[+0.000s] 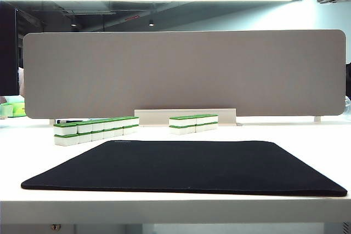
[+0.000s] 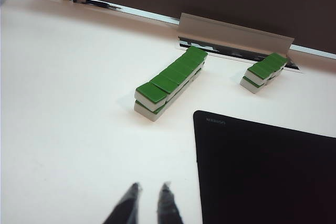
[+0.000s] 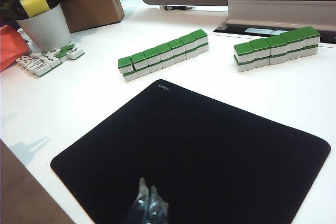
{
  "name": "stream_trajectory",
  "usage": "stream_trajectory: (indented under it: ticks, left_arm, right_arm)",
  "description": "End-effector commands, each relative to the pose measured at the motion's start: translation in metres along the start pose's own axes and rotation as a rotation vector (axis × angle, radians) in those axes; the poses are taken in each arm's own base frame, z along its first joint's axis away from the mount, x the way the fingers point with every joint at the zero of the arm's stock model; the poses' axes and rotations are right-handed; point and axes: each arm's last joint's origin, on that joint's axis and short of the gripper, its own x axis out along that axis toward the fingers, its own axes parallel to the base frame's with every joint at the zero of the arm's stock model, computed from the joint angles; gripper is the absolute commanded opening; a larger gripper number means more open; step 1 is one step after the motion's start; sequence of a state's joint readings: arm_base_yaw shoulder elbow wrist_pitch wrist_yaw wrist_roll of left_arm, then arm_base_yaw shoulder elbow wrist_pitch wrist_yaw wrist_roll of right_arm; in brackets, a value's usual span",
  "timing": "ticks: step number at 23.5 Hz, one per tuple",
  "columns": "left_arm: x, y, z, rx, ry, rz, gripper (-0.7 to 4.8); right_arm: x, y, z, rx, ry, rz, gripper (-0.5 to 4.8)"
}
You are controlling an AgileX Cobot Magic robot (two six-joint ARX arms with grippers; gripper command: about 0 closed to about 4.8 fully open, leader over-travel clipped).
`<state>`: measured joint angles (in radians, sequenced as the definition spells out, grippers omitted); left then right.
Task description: Take a mahjong tile from the mahjong wall and then place it on the table close to you.
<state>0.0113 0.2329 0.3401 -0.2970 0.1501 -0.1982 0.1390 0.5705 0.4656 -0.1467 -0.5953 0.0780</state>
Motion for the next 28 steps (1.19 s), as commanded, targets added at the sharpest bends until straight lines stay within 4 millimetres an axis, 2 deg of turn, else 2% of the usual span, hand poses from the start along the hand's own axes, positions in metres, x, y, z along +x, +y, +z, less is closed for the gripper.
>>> stream_trajectory:
  ticks: [1, 3, 6, 14, 21, 28]
  left_arm:
    - [0.008, -0.003, 0.020, 0.002, 0.026, 0.000, 0.49]
    - [0.015, -0.004, 0.033, -0.002, 0.055, 0.004, 0.49]
    - [0.041, -0.007, 0.068, -0.015, 0.138, 0.018, 0.54]
    - [0.093, -0.011, 0.121, 0.040, 0.298, -0.028, 0.54]
    - [0.128, -0.011, 0.147, 0.041, 0.373, -0.019, 0.54]
    - [0.156, -0.009, 0.157, 0.077, 0.450, -0.019, 0.54]
  right_arm:
    - [-0.001, 0.001, 0.003, -0.012, -0.019, 0.003, 0.00]
    - [-0.001, 0.000, 0.003, -0.012, -0.019, 0.002, 0.00]
    - [-0.001, 0.000, 0.003, -0.012, -0.019, 0.002, 0.00]
    - [-0.001, 0.001, 0.003, -0.013, -0.020, 0.002, -0.01]
    - [-0.001, 0.001, 0.003, -0.012, -0.020, 0.002, -0.01]
    - [-0.001, 0.001, 0.003, -0.012, -0.019, 0.002, -0.01]
